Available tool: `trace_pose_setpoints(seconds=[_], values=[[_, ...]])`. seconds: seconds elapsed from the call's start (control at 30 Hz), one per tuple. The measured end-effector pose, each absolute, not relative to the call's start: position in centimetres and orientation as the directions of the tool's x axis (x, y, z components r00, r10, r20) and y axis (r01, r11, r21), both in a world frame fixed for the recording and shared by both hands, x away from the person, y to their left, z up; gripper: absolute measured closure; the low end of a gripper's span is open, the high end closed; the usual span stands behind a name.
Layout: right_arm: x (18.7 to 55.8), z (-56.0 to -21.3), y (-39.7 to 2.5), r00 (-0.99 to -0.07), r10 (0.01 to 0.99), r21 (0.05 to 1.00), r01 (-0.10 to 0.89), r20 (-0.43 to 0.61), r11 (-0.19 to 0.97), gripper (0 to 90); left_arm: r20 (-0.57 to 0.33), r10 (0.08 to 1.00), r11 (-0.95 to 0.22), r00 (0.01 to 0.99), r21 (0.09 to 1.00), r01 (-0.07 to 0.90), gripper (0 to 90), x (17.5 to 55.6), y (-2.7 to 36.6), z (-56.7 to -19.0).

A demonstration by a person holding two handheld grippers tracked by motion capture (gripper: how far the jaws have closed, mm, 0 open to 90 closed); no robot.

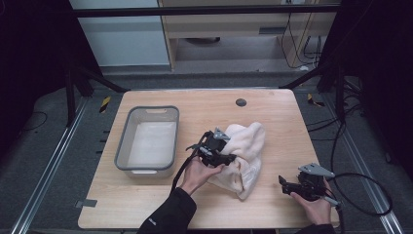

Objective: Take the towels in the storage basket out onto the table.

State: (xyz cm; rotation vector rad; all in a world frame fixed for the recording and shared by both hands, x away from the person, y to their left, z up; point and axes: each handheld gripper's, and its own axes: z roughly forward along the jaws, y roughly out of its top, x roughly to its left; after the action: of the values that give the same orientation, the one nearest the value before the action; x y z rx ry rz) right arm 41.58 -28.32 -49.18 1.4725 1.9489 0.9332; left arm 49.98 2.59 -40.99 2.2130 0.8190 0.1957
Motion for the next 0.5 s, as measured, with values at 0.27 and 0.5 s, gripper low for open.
trace_pose_setpoints(seconds=[0.27,0.5], values=[[41.57,-49.17,-28.33,-0.274,0.962,0.78,0.602,-0.001,0.172,8.4,-0.109,0.613,-0.517,0.783,0.694,0.501,47.8,49.74,2.54,-41.79],[41.58,-49.2,-28.32,-0.274,0.962,0.778,0.604,-0.003,0.174,8.2,-0.11,0.608,-0.525,0.786,0.687,0.502,35.0,49.54,2.85,-41.87]])
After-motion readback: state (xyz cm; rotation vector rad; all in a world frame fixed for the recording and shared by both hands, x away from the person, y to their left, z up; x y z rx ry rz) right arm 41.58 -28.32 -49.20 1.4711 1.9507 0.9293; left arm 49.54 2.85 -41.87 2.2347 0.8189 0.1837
